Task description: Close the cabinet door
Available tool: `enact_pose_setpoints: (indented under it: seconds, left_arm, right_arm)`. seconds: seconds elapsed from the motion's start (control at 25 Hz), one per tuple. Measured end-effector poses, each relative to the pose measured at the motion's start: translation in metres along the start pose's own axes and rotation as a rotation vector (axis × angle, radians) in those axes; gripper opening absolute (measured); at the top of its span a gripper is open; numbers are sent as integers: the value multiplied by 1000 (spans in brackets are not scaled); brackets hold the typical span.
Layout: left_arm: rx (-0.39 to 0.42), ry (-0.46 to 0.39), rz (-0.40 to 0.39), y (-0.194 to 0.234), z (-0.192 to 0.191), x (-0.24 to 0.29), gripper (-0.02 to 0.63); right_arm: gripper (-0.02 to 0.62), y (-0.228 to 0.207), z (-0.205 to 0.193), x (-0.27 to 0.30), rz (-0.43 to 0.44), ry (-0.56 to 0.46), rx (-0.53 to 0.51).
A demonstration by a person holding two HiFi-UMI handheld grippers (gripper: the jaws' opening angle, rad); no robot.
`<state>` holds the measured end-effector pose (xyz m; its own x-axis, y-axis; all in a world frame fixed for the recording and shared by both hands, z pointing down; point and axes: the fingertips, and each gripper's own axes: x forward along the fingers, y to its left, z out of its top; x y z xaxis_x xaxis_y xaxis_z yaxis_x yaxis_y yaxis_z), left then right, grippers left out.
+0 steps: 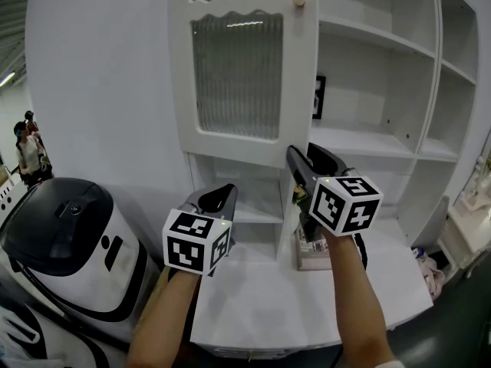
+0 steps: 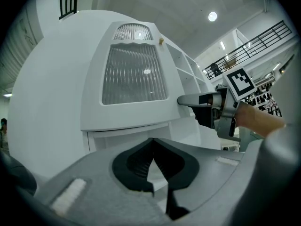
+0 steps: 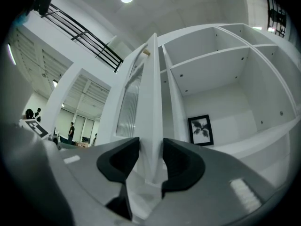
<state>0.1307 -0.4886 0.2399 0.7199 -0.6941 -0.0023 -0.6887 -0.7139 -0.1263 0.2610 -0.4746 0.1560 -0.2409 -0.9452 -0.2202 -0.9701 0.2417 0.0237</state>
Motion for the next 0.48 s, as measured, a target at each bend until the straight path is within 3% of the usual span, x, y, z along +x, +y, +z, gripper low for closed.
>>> enact_pose_setpoints:
  seconds: [0.48]
  left_arm:
    - [1, -7, 13, 10, 2, 15, 5]
  right_arm:
    - [169, -21, -4, 24, -45, 12, -18]
